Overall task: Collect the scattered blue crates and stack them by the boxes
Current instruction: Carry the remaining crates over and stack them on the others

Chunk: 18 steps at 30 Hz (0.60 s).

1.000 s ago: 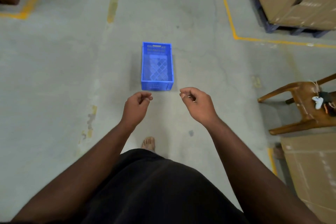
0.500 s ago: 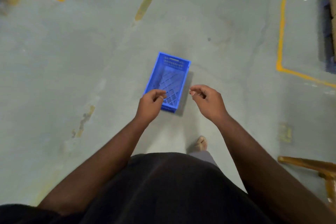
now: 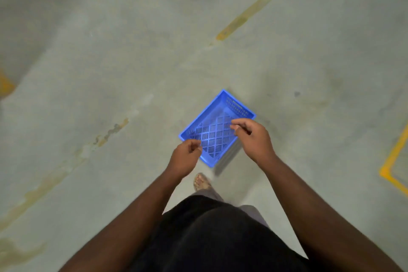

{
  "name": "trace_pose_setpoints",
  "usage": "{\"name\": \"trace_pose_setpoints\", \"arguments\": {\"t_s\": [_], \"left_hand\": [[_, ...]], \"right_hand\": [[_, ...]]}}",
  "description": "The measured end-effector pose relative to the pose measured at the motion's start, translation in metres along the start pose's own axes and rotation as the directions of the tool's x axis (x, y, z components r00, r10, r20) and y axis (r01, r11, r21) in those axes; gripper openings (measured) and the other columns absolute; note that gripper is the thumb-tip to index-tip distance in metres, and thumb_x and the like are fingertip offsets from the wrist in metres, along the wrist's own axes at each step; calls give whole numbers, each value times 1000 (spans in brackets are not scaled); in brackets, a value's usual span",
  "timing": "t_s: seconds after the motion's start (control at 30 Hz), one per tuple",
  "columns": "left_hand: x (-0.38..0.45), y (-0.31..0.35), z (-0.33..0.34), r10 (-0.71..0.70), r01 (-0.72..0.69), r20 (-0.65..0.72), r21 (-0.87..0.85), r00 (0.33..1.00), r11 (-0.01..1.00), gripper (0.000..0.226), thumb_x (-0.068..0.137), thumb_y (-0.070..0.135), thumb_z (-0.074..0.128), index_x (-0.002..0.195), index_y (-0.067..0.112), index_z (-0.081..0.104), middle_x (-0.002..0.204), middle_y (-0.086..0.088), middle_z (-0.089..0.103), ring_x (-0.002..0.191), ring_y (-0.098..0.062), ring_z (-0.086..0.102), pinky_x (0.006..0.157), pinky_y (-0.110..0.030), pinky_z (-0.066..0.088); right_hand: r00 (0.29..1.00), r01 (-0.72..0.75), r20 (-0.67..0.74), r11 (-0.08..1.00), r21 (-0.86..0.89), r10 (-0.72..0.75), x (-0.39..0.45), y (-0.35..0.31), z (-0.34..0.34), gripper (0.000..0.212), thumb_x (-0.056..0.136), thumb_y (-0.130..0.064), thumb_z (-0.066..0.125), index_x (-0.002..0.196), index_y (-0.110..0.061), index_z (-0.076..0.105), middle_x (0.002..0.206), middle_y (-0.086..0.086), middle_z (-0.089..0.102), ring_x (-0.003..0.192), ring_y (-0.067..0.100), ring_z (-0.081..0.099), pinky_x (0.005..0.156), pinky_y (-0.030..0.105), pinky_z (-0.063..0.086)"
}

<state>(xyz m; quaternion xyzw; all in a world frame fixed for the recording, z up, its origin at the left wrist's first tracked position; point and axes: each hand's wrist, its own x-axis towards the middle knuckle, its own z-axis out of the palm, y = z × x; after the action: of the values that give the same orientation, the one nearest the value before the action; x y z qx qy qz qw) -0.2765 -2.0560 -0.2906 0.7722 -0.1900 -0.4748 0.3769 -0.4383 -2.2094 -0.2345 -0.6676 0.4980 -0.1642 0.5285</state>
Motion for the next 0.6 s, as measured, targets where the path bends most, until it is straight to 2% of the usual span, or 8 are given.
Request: {"name": "trace_pose_setpoints", "arguments": {"t_s": [0.07, 0.13, 0.3, 0.37, 0.47, 0.5, 0.53, 0.6], "left_hand": [[24, -1, 16, -55, 54, 21, 54, 998, 997, 27, 93, 23, 64, 119, 21, 67, 114, 1, 72, 105, -18, 69, 98, -33, 52], [47, -4, 32, -122, 123, -23, 49, 992, 991, 31, 94, 23, 60, 125, 18, 65, 117, -1, 71, 106, -18, 67, 94, -28, 49], [93, -17, 69, -327, 315, -149, -95, 933, 944, 34, 94, 23, 55, 127, 18, 63, 118, -3, 71, 103, -21, 65, 84, -25, 46], [114, -35, 86, -393, 388, -190, -65, 900, 920, 38, 91, 31, 52, 127, 22, 61, 121, -3, 70, 107, -24, 65, 87, -26, 47], [152, -72, 119, -424, 440, -124, 190, 897, 877, 55, 81, 43, 48, 134, 28, 54, 128, -1, 67, 118, -28, 62, 101, -39, 49], [168, -86, 134, -445, 454, -91, 209, 891, 866, 60, 77, 46, 47, 135, 29, 53, 128, -1, 67, 119, -28, 61, 103, -40, 48], [184, -101, 149, -490, 495, -76, 173, 868, 851, 61, 74, 50, 47, 132, 32, 54, 125, -1, 67, 119, -26, 61, 104, -40, 46], [228, -154, 184, -608, 620, -173, 16, 775, 785, 47, 66, 60, 49, 112, 51, 57, 112, 10, 67, 112, -21, 63, 104, -41, 47]], "right_hand": [[1000, 2, 3, 1000, 2, -2, 28, 9, 0, 21, 96, -16, 63, 99, -35, 71, 97, -10, 78, 92, 16, 72, 87, 27, 54], [999, -26, 33, 998, -62, 28, 55, 23, 2, 20, 96, -16, 63, 99, -34, 71, 99, -10, 76, 92, 13, 71, 87, 26, 52], [980, -134, 105, 947, -292, 171, 121, 78, 7, 26, 93, -17, 64, 117, -24, 70, 118, -1, 70, 105, 18, 66, 98, 33, 49], [966, -133, 162, 925, -356, 202, 155, 103, 12, 29, 93, -17, 65, 121, -21, 69, 121, -1, 70, 108, 19, 65, 102, 35, 48], [947, -117, 222, 891, -439, 234, 217, 147, 19, 32, 92, -16, 65, 124, -15, 68, 123, 3, 70, 113, 21, 64, 98, 24, 43], [945, -101, 231, 880, -464, 230, 239, 165, 20, 33, 92, -16, 65, 124, -14, 68, 124, 5, 69, 115, 21, 63, 93, 19, 39], [944, -84, 239, 869, -488, 225, 262, 184, 20, 33, 92, -15, 64, 124, -13, 68, 125, 6, 69, 116, 22, 62, 90, 16, 36], [947, -59, 241, 848, -526, 215, 307, 228, 15, 32, 92, -16, 64, 123, -11, 69, 126, 8, 68, 115, 26, 62, 90, 18, 37]]}}
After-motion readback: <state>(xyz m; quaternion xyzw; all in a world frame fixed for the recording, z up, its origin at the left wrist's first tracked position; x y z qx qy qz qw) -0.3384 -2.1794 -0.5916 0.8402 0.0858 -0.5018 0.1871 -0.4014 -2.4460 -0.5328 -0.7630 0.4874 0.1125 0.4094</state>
